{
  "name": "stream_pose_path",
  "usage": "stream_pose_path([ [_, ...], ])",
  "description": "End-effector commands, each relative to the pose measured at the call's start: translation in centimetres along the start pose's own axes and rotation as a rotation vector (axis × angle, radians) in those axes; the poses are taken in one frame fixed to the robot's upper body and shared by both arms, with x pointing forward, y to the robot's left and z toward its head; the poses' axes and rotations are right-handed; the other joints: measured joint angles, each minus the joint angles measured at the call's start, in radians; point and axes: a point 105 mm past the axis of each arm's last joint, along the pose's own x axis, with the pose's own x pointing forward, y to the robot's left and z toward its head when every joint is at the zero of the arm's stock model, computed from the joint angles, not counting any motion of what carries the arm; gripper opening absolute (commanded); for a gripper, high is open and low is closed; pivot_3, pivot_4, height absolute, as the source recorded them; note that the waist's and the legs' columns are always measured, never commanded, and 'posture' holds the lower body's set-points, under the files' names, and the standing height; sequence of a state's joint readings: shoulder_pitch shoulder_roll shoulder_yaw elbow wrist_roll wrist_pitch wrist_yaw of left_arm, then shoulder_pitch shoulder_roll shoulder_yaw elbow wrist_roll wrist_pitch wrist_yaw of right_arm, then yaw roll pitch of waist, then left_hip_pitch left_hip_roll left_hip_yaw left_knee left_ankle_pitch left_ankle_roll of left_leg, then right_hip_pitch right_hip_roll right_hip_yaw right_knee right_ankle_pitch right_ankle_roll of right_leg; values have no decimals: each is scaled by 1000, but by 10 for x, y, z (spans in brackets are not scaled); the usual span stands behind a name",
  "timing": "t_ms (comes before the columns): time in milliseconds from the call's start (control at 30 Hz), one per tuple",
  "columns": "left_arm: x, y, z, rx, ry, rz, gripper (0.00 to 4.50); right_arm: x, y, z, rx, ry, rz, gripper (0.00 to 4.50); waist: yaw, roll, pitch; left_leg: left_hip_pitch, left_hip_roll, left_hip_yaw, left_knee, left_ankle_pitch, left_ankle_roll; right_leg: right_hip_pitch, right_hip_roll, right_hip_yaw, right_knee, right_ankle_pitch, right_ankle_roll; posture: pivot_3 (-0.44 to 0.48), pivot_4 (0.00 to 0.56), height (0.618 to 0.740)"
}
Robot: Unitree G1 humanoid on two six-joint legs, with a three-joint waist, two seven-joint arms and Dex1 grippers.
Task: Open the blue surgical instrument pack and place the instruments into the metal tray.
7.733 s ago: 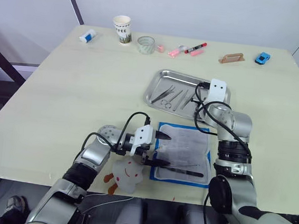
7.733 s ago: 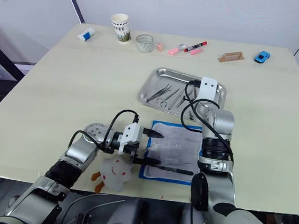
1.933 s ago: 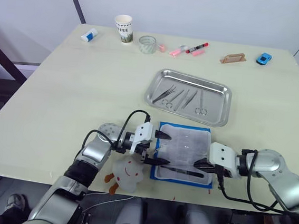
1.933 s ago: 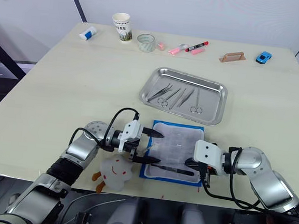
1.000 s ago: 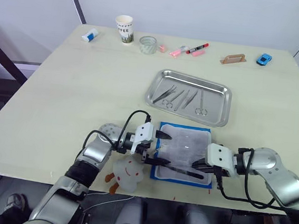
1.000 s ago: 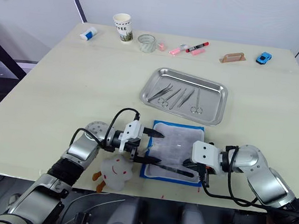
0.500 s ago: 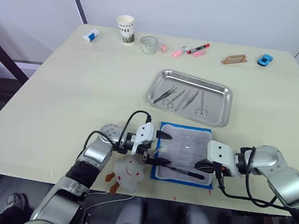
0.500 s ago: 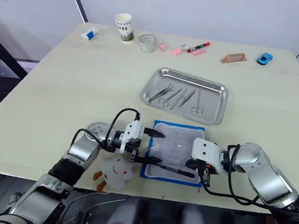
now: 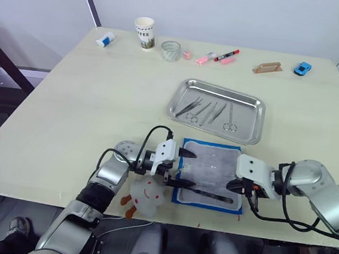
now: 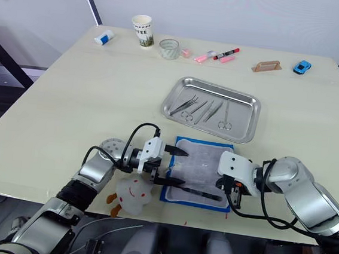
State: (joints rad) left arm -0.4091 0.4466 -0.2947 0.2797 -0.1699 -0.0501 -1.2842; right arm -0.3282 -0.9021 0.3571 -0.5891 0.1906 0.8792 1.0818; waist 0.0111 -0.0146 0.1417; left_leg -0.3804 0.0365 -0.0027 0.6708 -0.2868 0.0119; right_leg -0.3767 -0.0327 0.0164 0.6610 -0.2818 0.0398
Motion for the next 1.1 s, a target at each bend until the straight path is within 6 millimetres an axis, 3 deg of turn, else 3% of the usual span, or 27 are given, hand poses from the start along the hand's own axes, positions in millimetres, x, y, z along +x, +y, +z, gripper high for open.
stream_pose_path([
  [33, -1, -8, -18, -71, 54, -14, 4500, -6, 1, 6, -33, 3, -10, 29, 0, 0, 0, 0, 0, 0, 0, 0, 0, 0, 0, 0, 0, 0, 0, 0, 150, 740],
  [800, 1, -7, -15, -75, 56, -6, 4500, -55, -4, -33, 44, 115, -100, 29, 1, 0, 0, 0, 0, 0, 0, 0, 0, 0, 0, 0, 0, 0, 0, 0, 150, 740],
  [1000, 0, -7, -17, -75, 57, -2, 4500, -70, -4, -29, 134, 2, -102, 29, 2, 0, 0, 0, 0, 1, 0, 0, 0, 0, 0, 0, 0, 0, 0, 0, 150, 740],
  [1100, 1, -7, -17, -75, 55, -1, 4500, -77, -12, -15, 187, -116, -136, 29, 2, 0, 0, 0, 0, 0, 0, 0, 0, 0, 0, 0, 0, 0, 0, 0, 150, 740],
])
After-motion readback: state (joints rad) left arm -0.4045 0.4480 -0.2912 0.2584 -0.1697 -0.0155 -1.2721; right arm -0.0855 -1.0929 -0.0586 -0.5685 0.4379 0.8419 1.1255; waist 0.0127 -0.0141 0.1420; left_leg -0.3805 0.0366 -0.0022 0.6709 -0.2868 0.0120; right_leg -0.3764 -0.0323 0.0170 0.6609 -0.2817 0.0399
